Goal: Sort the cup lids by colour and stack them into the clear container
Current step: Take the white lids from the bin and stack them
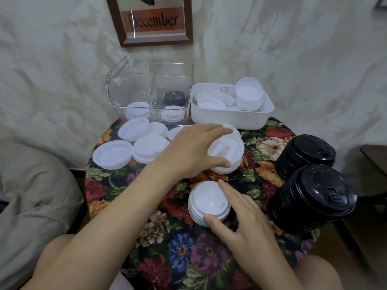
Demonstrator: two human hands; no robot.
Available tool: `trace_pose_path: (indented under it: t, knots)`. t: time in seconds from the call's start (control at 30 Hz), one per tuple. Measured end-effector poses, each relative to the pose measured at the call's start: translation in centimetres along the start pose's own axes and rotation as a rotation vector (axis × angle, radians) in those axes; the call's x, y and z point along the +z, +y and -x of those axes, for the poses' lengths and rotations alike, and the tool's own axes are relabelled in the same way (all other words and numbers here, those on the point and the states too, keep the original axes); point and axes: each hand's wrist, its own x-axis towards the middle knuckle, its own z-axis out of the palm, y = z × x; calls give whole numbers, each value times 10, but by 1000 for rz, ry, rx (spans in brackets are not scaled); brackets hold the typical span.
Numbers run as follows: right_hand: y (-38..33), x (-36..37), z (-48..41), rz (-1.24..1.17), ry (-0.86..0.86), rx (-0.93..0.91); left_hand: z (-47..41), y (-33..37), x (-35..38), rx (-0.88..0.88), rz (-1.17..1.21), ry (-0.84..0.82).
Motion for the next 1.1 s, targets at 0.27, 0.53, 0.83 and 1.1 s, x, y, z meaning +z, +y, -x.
trace_pose_path:
  t: [0.27, 0.53, 0.83, 1.1]
  knots:
    - [4, 1, -1, -7, -14, 4, -26, -3, 22, 11, -111, -212]
    - [3, 0, -1, -24, -9, 5, -18, -2, 6, -21, 161, -67]
    - [1, -2, 0, -58, -1, -10, 11, -41, -34, -225, 359, 180]
    - [1, -1, 0, -62, 4, -1, 27, -72, -42, -337, 420, 12]
